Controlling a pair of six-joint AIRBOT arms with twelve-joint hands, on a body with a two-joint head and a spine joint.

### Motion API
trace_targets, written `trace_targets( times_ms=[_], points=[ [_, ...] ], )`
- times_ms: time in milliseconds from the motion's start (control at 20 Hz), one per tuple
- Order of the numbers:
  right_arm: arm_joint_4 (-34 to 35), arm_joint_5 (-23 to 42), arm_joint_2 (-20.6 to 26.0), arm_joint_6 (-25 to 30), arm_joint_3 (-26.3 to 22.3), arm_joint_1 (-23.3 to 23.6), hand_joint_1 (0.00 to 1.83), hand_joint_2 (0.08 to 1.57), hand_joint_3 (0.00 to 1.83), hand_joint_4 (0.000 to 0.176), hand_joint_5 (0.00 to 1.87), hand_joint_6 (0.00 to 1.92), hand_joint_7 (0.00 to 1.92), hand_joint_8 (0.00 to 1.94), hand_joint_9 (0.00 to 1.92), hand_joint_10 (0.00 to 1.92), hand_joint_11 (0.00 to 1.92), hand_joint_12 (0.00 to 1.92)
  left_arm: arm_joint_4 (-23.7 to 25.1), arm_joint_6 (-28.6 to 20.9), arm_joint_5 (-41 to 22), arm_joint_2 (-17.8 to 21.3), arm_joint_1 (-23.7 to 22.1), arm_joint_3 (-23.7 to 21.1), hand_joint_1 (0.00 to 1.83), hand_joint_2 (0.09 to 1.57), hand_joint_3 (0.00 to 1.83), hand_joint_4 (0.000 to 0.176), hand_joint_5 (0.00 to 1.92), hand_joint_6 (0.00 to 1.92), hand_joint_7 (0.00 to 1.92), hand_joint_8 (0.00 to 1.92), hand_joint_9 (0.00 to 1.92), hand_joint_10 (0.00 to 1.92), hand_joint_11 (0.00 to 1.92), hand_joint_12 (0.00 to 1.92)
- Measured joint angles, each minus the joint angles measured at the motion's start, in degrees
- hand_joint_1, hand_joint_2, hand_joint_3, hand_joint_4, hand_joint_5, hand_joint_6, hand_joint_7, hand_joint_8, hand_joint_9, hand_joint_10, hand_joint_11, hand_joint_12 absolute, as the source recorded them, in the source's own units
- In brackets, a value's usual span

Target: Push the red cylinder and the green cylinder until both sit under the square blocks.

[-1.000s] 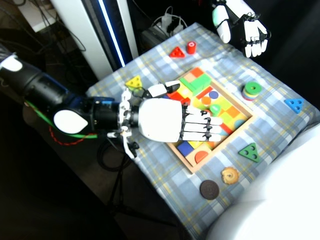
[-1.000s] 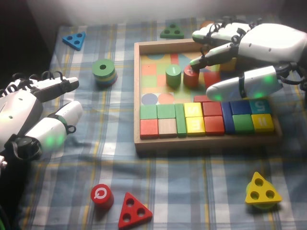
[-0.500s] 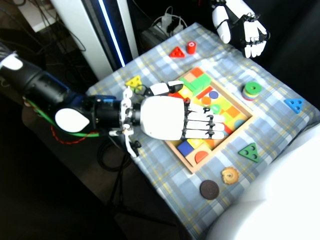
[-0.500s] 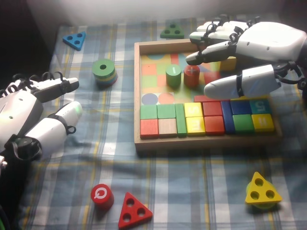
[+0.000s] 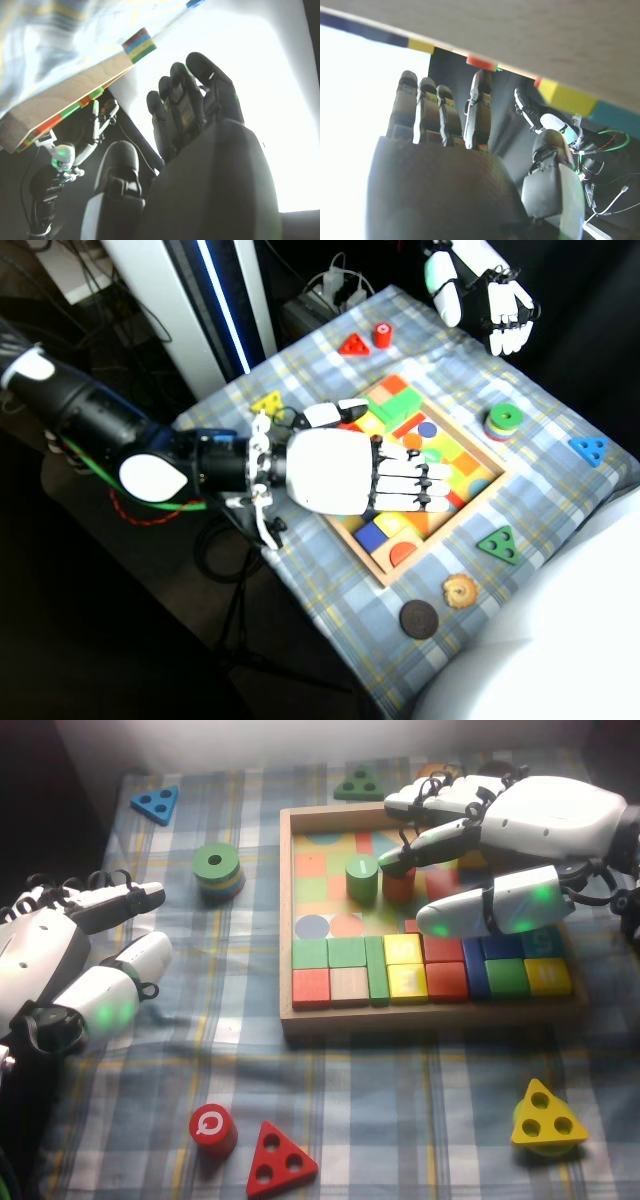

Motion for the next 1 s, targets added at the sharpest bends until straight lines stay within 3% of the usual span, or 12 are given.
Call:
trace_targets(
  times_ms=[50, 100, 150, 200, 250, 350, 500, 700, 750, 850, 950, 1000],
  points=[
    [-0.4, -0.3, 0.1, 0.2, 0.0, 0.0, 0.0, 0.98, 0.0, 0.015, 0.47, 0.0, 0.0, 0.0, 0.0, 0.0, 0.0, 0.0, 0.0, 0.0, 0.0, 0.0, 0.0, 0.0, 0.26, 1.54, 0.0, 0.0, 0.54, 0.0, 0.48, 0.0, 0.41, 0.01, 0.0, 0.9],
    [-0.7, -0.4, 0.2, 0.2, -0.2, 0.0, 0.0, 0.98, 0.0, 0.015, 0.47, 0.0, 0.0, 0.0, 0.0, 0.0, 0.0, 0.0, 0.0, 0.0, 0.1, 0.0, 0.0, 0.0, 0.26, 1.54, 0.0, 0.0, 0.54, 0.0, 0.48, 0.0, 0.41, 0.01, 0.0, 0.9],
    [-1.0, -0.9, 0.8, 0.3, -1.0, 0.0, 0.0, 0.96, 0.0, 0.082, 0.46, 0.0, 0.0, 0.0, 0.0, 0.0, 0.0, 0.0, 0.0, 0.0, 0.1, 0.0, 0.0, 0.0, 0.24, 1.54, 0.0, 0.0, 0.54, 0.0, 0.47, 0.0, 0.4, 0.0, 0.0, 0.88],
    [-1.5, -1.1, 1.3, 0.3, -1.5, 0.0, 0.0, 0.96, 0.0, 0.099, 0.45, 0.0, 0.01, 0.0, 0.0, 0.0, 0.0, 0.0, 0.0, 0.0, 0.3, 0.0, 0.0, 0.0, 0.24, 1.54, 0.0, 0.0, 0.55, 0.0, 0.47, 0.0, 0.4, 0.0, 0.0, 0.83],
    [-1.7, -1.6, 2.0, 0.3, -2.0, 0.0, 0.0, 0.97, 0.0, 0.087, 0.46, 0.0, 0.01, 0.0, 0.0, 0.0, 0.0, 0.0, 0.0, 0.0, 0.4, 0.0, 0.0, 0.0, 0.24, 1.54, 0.0, 0.0, 0.56, 0.0, 0.47, 0.0, 0.4, 0.0, 0.0, 0.82],
    [-1.4, -2.5, 3.6, 0.3, -2.7, -0.3, 0.0, 0.99, 0.0, 0.015, 0.48, 0.01, 0.03, 0.01, 0.0, 0.0, 0.0, 0.0, -0.2, 0.0, 0.5, 0.0, 0.0, 0.0, 0.19, 1.56, 0.0, 0.0, 0.53, 0.0, 0.45, 0.0, 0.37, 0.0, 0.0, 0.75],
    [-1.3, -2.7, 5.0, 0.3, -3.9, -0.7, 0.0, 0.98, 0.0, 0.028, 0.48, 0.0, 0.03, 0.01, 0.0, 0.0, 0.0, 0.0, -0.2, 0.0, 0.7, 0.0, 0.0, 0.0, 0.22, 1.55, 0.0, 0.0, 0.55, 0.0, 0.46, 0.0, 0.4, 0.01, 0.0, 0.81],
    [-0.4, -2.8, 6.8, 0.3, -6.0, -1.9, 0.0, 1.02, 0.01, 0.001, 0.42, 0.0, 0.0, 0.0, 0.0, 0.0, 0.0, 0.0, -0.2, 0.0, 0.7, 0.0, 0.0, 0.0, 0.19, 1.55, 0.0, 0.0, 0.56, 0.0, 0.48, 0.0, 0.4, 0.01, 0.0, 0.81],
    [0.0, -2.7, 7.6, 0.3, -6.6, -2.4, 0.0, 0.91, 0.0, 0.056, 0.4, 0.0, 0.0, 0.0, 0.0, 0.0, 0.0, 0.0, -0.3, 0.0, 0.8, 0.0, 0.0, 0.0, 0.13, 1.55, 0.0, 0.0, 0.54, 0.0, 0.46, 0.0, 0.38, 0.0, 0.0, 0.81],
    [0.1, -2.9, 8.7, 0.3, -7.4, -3.0, 0.0, 0.91, 0.0, 0.069, 0.4, 0.0, 0.0, 0.0, 0.0, 0.0, 0.0, 0.0, -0.3, 0.0, 0.8, 0.0, 0.0, 0.0, 0.14, 1.54, 0.0, 0.0, 0.53, 0.0, 0.45, 0.0, 0.38, 0.0, 0.0, 0.78],
    [0.9, -3.0, 9.7, 0.3, -8.2, -3.9, 0.0, 0.91, 0.0, 0.103, 0.4, 0.0, 0.01, 0.0, 0.0, 0.0, 0.0, 0.0, -0.3, 0.0, 0.8, 0.0, 0.0, 0.0, 0.18, 1.55, 0.0, 0.0, 0.54, 0.0, 0.46, 0.0, 0.39, 0.01, 0.0, 0.82],
    [1.2, -3.0, 10.3, 0.3, -8.6, -4.3, 0.0, 0.91, 0.0, 0.092, 0.41, 0.0, 0.0, 0.0, 0.0, 0.0, 0.0, 0.0, -0.3, 0.0, 0.8, 0.0, 0.0, 0.0, 0.15, 1.55, 0.0, 0.0, 0.55, 0.0, 0.47, 0.0, 0.39, 0.0, 0.0, 0.8]
  ],
)
